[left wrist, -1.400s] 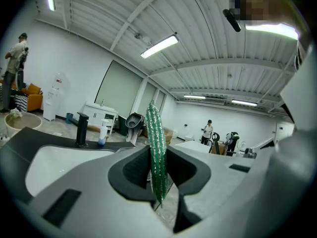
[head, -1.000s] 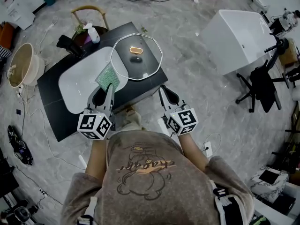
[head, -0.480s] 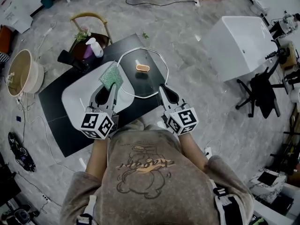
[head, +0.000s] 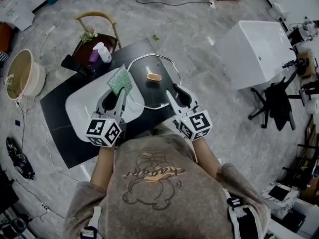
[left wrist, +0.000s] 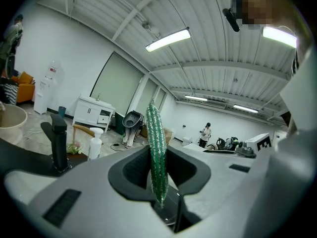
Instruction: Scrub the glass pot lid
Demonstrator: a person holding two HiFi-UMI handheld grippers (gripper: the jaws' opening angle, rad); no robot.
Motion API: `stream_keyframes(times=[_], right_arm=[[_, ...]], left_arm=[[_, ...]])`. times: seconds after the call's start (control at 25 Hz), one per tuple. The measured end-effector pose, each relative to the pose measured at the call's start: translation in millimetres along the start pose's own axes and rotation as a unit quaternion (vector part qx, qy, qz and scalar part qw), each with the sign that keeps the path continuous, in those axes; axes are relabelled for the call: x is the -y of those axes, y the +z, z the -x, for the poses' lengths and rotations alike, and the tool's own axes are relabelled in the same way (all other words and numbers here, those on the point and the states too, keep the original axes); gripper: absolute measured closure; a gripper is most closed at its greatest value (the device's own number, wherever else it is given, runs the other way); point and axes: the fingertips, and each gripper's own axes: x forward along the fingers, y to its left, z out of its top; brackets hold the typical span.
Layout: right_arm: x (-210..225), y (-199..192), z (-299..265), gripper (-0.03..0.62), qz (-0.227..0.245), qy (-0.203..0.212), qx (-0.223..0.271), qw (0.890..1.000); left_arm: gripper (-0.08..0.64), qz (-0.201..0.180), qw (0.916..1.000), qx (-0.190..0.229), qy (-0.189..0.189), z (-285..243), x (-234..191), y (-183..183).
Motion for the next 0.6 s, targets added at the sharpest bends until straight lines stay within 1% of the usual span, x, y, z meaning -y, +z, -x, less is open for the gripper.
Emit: stream_keyframes(times=[0.04, 0.16, 0.2, 0.36, 0.44, 0.6], right_arm=[[0.2, -0.3, -4.0, 0.453, -0.001, 0.01, -0.003, 1.0], [1.0, -5.0, -15.6, 0.351, 0.001, 0.043, -0.019, 0.999], [1.4, -7.4, -19.9, 0.326, 0.003, 0.054, -0.025, 0.998], [1.4, -18.2, -39.7, 0.293, 0.017, 0.092, -0.053, 0.994], [2.3, -25.6, -50.1, 0.291, 0.029, 0.106, -0.067, 0.992], [7.7, -48.2, -72.7, 0.291, 0.037, 0.131, -0.097, 0.986]], left_arm=[[0.474, 0.001, 1.0, 0.0, 0.003, -1.7, -2.2, 0.1], [0.474, 0.006, 0.9999, 0.002, 0.012, -7.2, -4.9, -0.4], [0.474, 0.006, 0.9999, 0.002, 0.014, -8.9, -5.0, -0.4], [0.474, 0.007, 0.9997, 0.002, 0.022, -15.0, -7.6, 1.0], [0.474, 0.009, 0.9997, 0.002, 0.024, -18.4, -9.7, 0.2], [0.474, 0.01, 0.9995, 0.002, 0.031, -25.4, -14.3, -1.6]])
